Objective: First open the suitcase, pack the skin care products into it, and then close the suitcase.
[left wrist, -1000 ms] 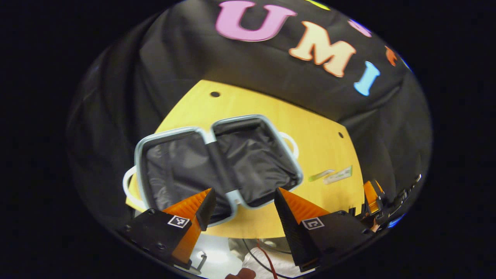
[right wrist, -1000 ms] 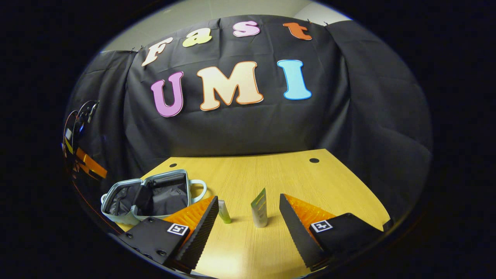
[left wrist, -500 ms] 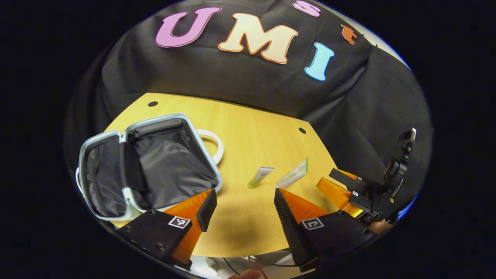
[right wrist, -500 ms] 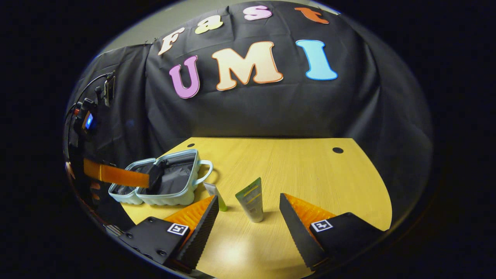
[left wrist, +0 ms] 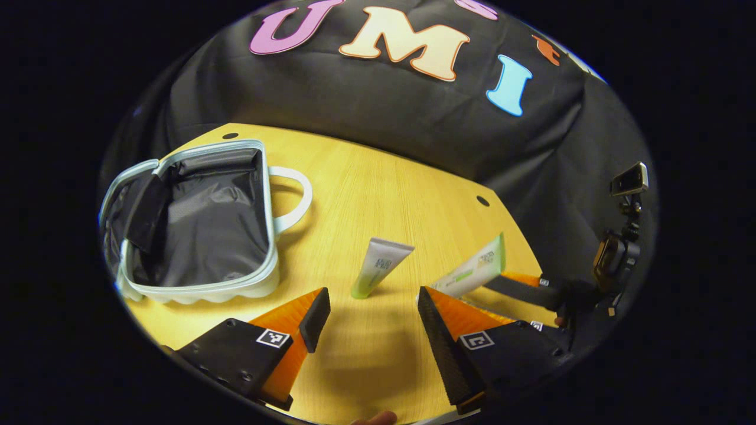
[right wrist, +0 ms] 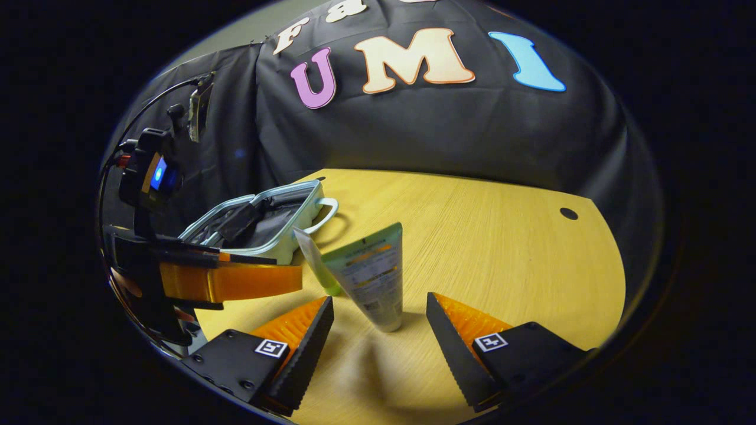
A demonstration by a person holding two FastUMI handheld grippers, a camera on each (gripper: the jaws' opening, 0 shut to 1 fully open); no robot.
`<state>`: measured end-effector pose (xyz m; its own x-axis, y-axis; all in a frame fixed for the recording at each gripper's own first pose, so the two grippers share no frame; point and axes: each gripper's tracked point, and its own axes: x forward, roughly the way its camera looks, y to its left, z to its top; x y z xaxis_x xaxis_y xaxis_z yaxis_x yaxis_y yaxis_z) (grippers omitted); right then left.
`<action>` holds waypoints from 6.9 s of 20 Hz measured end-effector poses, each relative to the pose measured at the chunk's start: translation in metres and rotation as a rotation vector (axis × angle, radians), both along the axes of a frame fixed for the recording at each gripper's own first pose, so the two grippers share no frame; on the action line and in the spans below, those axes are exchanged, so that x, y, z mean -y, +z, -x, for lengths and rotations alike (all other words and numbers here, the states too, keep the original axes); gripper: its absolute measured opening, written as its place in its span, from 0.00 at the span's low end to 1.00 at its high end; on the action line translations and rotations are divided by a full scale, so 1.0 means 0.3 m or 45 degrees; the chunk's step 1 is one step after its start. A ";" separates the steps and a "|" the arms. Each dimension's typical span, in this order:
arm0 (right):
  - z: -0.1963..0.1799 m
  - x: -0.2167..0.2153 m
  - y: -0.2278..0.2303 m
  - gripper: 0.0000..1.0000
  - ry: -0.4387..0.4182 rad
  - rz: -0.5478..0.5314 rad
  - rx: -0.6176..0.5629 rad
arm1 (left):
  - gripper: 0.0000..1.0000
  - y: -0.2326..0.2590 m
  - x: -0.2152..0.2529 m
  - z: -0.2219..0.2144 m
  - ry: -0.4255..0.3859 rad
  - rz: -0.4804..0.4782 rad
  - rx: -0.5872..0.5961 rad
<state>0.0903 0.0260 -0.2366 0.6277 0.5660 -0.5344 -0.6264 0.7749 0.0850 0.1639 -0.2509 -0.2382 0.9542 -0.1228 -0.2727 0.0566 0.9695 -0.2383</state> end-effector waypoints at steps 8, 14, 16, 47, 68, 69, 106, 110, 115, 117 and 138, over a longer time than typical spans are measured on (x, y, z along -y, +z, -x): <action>-0.044 -0.061 -0.135 0.98 -0.017 -0.031 -0.033 | 0.81 -0.027 -0.006 -0.150 0.044 0.013 0.069; -0.056 -0.098 -0.143 0.85 -0.047 -0.010 -0.012 | 0.34 -0.055 0.011 -0.189 -0.014 -0.035 0.011; -0.068 -0.090 -0.138 0.66 -0.082 0.004 0.006 | 0.28 -0.041 -0.013 -0.165 0.012 -0.048 -0.004; 0.073 -0.480 0.312 0.46 -0.293 0.092 -0.040 | 0.16 -0.020 -0.802 0.111 -0.114 0.107 -0.850; 0.088 -0.976 -0.133 0.46 -0.059 0.291 -0.443 | 0.96 0.317 -1.487 0.552 0.282 0.221 -0.432; 0.089 -0.972 -0.145 0.46 -0.069 0.295 -0.460 | 0.96 0.315 -1.529 0.571 0.320 0.237 -0.427; 0.063 -0.197 0.339 0.98 -0.798 -0.395 -0.199 | 0.10 -0.091 -1.967 0.493 0.639 0.739 -0.572; 0.080 -0.183 0.321 0.98 -0.785 -0.362 -0.200 | 0.08 -0.031 -1.942 0.502 0.631 0.670 -0.548; 0.098 -0.183 0.296 0.98 -0.727 -0.319 -0.210 | 0.08 0.129 -1.894 0.562 0.622 0.675 -0.473; 0.098 -0.192 0.287 0.98 -0.700 -0.320 -0.218 | 0.08 0.230 -1.876 0.584 0.606 0.660 -0.404; 0.085 -0.005 0.361 0.98 -0.779 -0.489 -0.191 | 0.08 0.810 -1.404 0.449 0.105 0.675 -0.004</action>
<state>0.0648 0.0275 -0.1282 0.8271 0.3028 -0.4736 -0.0522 0.8803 0.4716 0.0293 0.1702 0.0047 0.9658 -0.1689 -0.1969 -0.0166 0.7174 -0.6965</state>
